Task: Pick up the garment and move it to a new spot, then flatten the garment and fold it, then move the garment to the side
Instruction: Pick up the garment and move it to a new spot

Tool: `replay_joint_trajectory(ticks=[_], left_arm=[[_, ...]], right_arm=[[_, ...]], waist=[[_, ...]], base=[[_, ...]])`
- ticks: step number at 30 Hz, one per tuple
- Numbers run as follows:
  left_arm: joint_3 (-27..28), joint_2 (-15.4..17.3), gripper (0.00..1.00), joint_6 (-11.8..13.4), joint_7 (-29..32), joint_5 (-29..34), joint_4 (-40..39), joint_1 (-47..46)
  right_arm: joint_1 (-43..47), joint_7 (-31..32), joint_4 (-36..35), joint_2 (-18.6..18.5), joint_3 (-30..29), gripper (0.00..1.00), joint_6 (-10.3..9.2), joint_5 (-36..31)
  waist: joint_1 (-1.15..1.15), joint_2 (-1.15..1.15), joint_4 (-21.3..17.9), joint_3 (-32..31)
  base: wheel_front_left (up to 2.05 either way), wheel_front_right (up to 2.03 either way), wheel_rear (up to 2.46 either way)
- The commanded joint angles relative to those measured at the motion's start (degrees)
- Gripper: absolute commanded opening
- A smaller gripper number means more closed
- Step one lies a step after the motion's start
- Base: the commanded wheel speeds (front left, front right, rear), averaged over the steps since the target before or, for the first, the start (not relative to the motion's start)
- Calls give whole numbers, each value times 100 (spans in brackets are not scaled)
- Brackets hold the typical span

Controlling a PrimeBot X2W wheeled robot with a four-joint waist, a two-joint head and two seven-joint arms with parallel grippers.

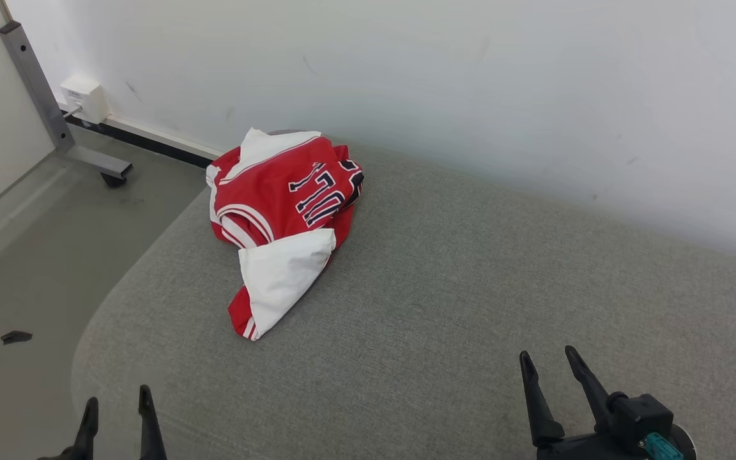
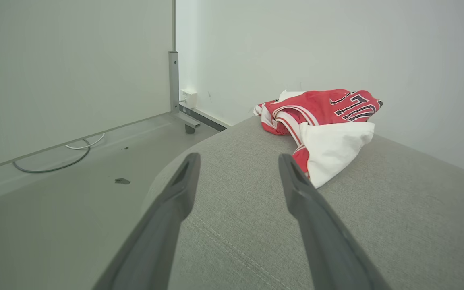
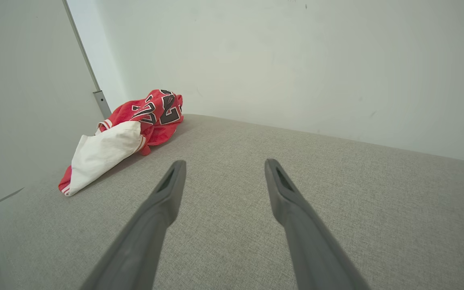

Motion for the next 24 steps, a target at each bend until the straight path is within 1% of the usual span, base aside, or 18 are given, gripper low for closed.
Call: replay_joint_trajectory(ticks=[1, 4, 6, 9, 15, 16, 17, 21, 24], left_arm=[[-16, 20, 100, -33, -8, 70, 73, -125], [-12, 19, 100, -56, -8, 87, 270, -408], [-59, 30, 100, -95, 1, 46, 558, -649], [-43, 32, 100, -181, 158, -160, 1026, -1260], [-34, 28, 100, -397, 873, -623, 2029, -2551], [-34, 28, 100, -397, 873, -623, 2029, -2551], [23, 34, 100, -435, 916, -727, 2159, -2767], [204, 125, 100, -540, 1464, -1159, 2795, -3484], [327, 266, 100, -503, 1820, -1339, 3162, -3973]], right_arm=[[41, -4, -12, -15, 9, 100, 19, 1], [35, -4, -35, -15, 5, 100, 19, -38], [31, -4, -56, -15, 17, 100, 19, -50], [-34, -4, -92, -16, 62, 100, 19, -117], [-238, -4, -159, -15, 236, 100, 19, -309], [-238, -4, -159, -15, 236, 100, 19, -309], [-276, -4, -173, -17, 276, 100, 19, -343], [-450, 19, -217, -15, 506, 100, 18, -494], [-584, 55, -319, -16, 661, 100, 17, -577]], waist=[[0, 0, -29, 17], [0, 0, -86, 68], [0, 0, -142, 124], [0, 0, -268, 269], [0, 0, -693, 701], [0, 0, -693, 701], [0, 0, -780, 790], [0, 0, -1204, 1130], [0, 0, -1536, 1397]], base=[[0, 0, 0], [0, 0, 0], [0, 0, 0], [0, 0, 0], [0, 0, 0], [0, 0, 0], [0, 0, 0], [0, 0, 0], [0, 0, 0]])
